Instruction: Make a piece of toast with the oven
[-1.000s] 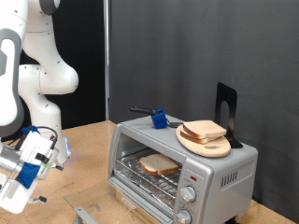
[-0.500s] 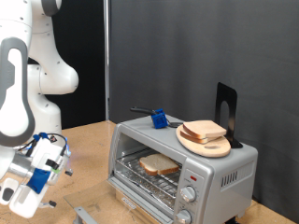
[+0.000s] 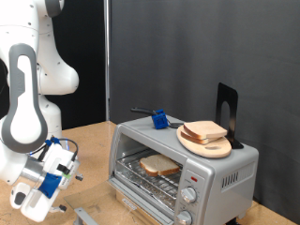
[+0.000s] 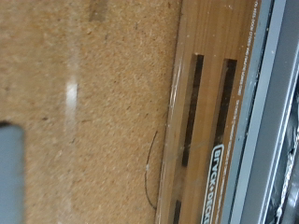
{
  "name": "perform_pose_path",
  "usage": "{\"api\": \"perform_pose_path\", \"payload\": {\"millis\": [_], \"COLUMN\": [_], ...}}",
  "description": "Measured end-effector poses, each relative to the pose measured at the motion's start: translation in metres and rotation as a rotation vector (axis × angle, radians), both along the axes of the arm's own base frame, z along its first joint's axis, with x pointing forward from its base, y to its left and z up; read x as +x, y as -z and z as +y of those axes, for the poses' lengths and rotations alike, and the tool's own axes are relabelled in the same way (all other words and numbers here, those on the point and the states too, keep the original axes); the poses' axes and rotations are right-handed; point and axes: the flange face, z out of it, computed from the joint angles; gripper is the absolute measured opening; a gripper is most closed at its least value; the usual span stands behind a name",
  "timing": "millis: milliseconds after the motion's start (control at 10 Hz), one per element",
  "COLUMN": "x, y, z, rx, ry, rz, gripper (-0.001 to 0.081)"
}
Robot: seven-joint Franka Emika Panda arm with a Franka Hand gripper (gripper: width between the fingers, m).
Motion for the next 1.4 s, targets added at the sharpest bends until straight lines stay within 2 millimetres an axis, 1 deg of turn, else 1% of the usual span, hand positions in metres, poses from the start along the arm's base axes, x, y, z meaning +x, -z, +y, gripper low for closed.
{"api": "perform_pose_path", "payload": {"millis": [200,300,400,600,900,1400], "x": [0.001,0.001,0.001,-0.002,-0.006,-0.010], "y": [-0.001,-0.005,-0.015,-0.040,-0.075,-0.125], "z": [0.010,0.014,0.017,0.017,0.023,0.049], "rx": [0.039,0.081,0.132,0.210,0.253,0.291], "ry": [-0.026,-0.043,-0.063,-0.094,-0.095,-0.090], "rz": [0.003,0.007,0.010,0.012,0.022,-0.008], "gripper": [0.0800,0.0800,0.0800,0.0800,0.0800,0.0800]}}
